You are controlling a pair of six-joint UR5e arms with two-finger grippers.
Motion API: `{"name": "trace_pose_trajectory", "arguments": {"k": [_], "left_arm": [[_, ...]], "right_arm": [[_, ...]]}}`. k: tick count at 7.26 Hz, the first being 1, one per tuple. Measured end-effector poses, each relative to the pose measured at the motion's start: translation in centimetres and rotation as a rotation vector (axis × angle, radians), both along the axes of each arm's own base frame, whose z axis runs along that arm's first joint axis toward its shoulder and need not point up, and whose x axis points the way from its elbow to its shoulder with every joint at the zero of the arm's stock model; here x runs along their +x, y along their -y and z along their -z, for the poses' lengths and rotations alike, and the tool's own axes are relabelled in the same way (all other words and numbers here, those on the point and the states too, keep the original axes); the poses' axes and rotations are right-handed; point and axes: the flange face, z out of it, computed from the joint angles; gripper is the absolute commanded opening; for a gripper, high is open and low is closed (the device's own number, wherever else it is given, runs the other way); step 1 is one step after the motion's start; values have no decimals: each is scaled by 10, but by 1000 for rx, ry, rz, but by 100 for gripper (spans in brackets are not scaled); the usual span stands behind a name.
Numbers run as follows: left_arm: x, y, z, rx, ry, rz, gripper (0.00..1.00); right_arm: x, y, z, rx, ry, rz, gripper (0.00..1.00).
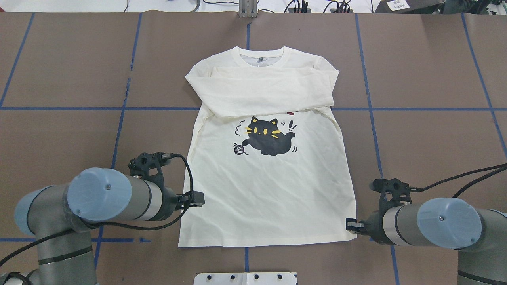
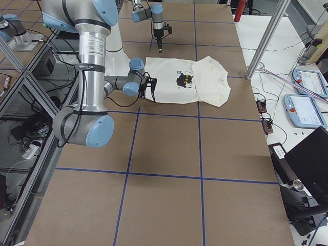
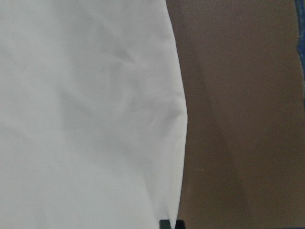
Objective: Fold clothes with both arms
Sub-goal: 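Grasp both hem corners nearest the robot with both grippers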
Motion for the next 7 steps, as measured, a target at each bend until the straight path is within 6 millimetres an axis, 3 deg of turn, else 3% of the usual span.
{"name": "trace_pose_trajectory", "arguments": {"k": [2,5,7], "left_arm": [[21,-32,-13,-17,42,-2,86],[32,-47,-33,-25,95,-15,80],[36,-52,-36,-30,120,-23,67]], "right_arm": [[-1,0,2,-1,5,3,0],[-4,-1,5,0,11,6,0],[-5,-1,5,-1,11,8,0]]}}
